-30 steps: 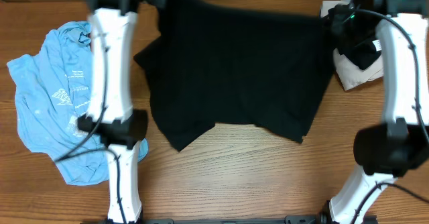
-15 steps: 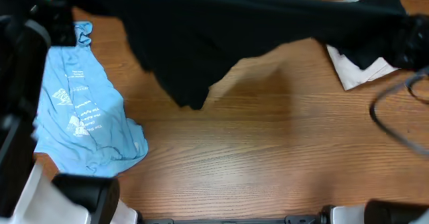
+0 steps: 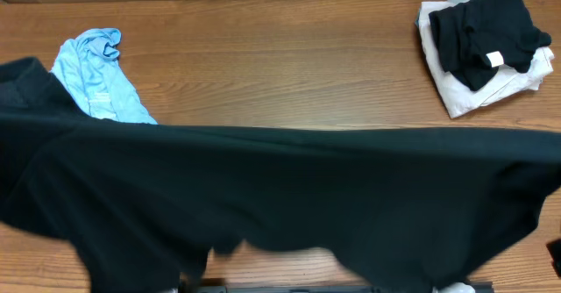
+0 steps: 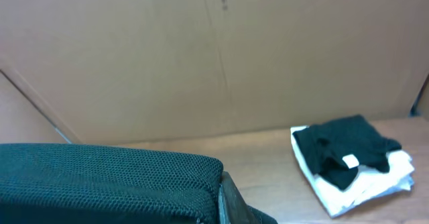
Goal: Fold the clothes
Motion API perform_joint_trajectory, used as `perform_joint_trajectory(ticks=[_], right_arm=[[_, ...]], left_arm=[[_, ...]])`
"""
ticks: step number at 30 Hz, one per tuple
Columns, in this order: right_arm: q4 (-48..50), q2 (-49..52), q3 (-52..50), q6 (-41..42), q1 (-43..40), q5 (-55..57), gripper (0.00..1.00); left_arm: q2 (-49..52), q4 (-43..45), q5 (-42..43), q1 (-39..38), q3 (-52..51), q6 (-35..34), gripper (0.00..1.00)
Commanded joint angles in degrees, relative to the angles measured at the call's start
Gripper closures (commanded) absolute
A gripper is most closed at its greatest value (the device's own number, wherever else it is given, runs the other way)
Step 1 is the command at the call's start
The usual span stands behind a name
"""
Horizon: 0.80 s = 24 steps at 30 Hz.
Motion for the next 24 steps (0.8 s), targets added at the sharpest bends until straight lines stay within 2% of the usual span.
perform_joint_trajectory(ticks=[1, 7, 13, 19, 24], right_arm=[[0.1, 4.6, -6.9, -0.1, -0.2, 3.9, 0.96], [1.0, 12.5, -18.0, -3.6, -0.2, 0.4, 0.96], [6.0, 25.3, -28.9, -7.1, -0.2, -2.1, 0.96], [17.5, 40.9, -37.4, -7.5, -0.2, -3.0, 0.96], [30.8, 53.3, -38.0, -7.4, 0.0, -3.7, 0.96]], left_arm=[[2.7, 1.7, -7.5, 1.0, -7.5, 0.5, 0.96], [5.9, 3.9, -9.1, 1.0, -22.6, 1.4, 0.96], [16.1, 4.7, -9.0, 1.0, -33.2, 1.4, 0.96], [32.0, 7.5, -7.6, 1.0, -36.3, 1.6, 0.96], [45.7, 15.2, -7.5, 1.0, -36.3, 1.5, 0.96]])
